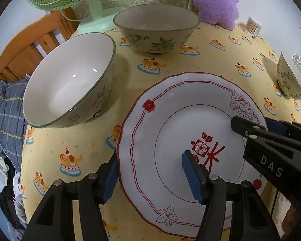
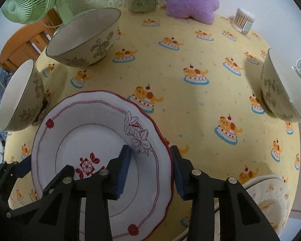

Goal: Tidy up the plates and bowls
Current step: 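Lift the red-character plate with both grippers toward the flowered plate stack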

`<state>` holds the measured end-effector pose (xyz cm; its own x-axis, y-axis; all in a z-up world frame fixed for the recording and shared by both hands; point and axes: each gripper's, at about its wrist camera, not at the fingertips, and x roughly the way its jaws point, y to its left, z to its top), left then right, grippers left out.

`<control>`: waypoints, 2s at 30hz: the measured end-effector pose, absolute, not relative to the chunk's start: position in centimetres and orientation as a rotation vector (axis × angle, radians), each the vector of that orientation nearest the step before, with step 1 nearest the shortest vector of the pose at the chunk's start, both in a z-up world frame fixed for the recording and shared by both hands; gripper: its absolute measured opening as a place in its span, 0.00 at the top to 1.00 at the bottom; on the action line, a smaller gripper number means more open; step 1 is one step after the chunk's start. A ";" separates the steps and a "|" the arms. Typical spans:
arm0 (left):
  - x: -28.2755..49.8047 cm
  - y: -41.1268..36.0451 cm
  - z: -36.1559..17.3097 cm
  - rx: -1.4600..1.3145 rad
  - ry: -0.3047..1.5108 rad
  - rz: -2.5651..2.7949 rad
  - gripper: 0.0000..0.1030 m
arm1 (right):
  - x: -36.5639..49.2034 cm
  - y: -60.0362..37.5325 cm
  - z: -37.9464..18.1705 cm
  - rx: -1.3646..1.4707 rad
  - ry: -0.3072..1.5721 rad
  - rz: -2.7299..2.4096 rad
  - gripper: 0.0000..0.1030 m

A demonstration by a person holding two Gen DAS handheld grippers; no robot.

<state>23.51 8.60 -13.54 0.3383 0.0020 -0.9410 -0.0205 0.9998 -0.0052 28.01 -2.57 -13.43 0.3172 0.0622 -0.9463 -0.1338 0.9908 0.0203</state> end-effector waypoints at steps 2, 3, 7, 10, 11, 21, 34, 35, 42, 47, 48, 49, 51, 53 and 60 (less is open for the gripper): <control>23.7 8.8 -13.4 -0.033 1.230 0.030 0.43 | 27.9 -2.5 -13.3 -0.073 1.238 0.126 0.59; 23.7 8.9 -13.4 -0.039 1.232 0.033 0.43 | 27.8 -2.5 -13.2 -0.074 1.239 0.125 0.59; 23.2 9.2 -13.2 -0.065 1.254 0.035 0.44 | 27.3 -2.3 -12.9 -0.080 1.254 0.126 0.58; 22.5 9.6 -12.8 -0.068 1.248 0.014 0.44 | 26.2 -2.2 -12.8 -0.081 1.271 0.123 0.58; 22.2 9.7 -12.7 -0.059 1.245 0.014 0.44 | 25.9 -2.2 -12.8 -0.074 1.277 0.122 0.58; 18.1 10.7 -11.6 -0.057 1.252 -0.015 0.44 | 21.3 -1.2 -11.5 -0.061 1.288 0.083 0.58; 13.3 11.3 -9.1 -0.011 1.217 -0.117 0.44 | 14.4 -0.6 -8.6 0.011 1.247 -0.043 0.58; 13.0 11.2 -8.9 -0.003 1.215 -0.130 0.44 | 14.0 -0.7 -8.5 0.017 1.245 -0.054 0.58; 11.7 9.4 -8.1 0.035 1.186 -0.189 0.44 | 11.8 -2.5 -7.6 0.061 1.217 -0.112 0.58; 11.4 7.1 -7.3 0.061 1.163 -0.210 0.44 | 10.9 -4.9 -6.7 0.097 1.197 -0.135 0.58; 11.5 6.4 -7.1 0.061 1.158 -0.213 0.44 | 10.9 -5.3 -6.7 0.101 1.197 -0.138 0.58; 11.5 5.8 -7.0 0.064 1.155 -0.210 0.44 | 10.8 -6.0 -6.6 0.107 1.196 -0.139 0.58; 11.6 4.8 -6.9 0.066 1.154 -0.210 0.44 | 10.8 -7.0 -6.5 0.111 1.199 -0.139 0.58; 11.7 3.6 -6.8 0.065 1.157 -0.210 0.44 | 10.8 -8.4 -6.4 0.111 1.201 -0.141 0.58; 12.2 -0.9 -6.8 0.046 1.174 -0.201 0.44 | 11.6 -12.9 -6.0 0.108 1.207 -0.138 0.58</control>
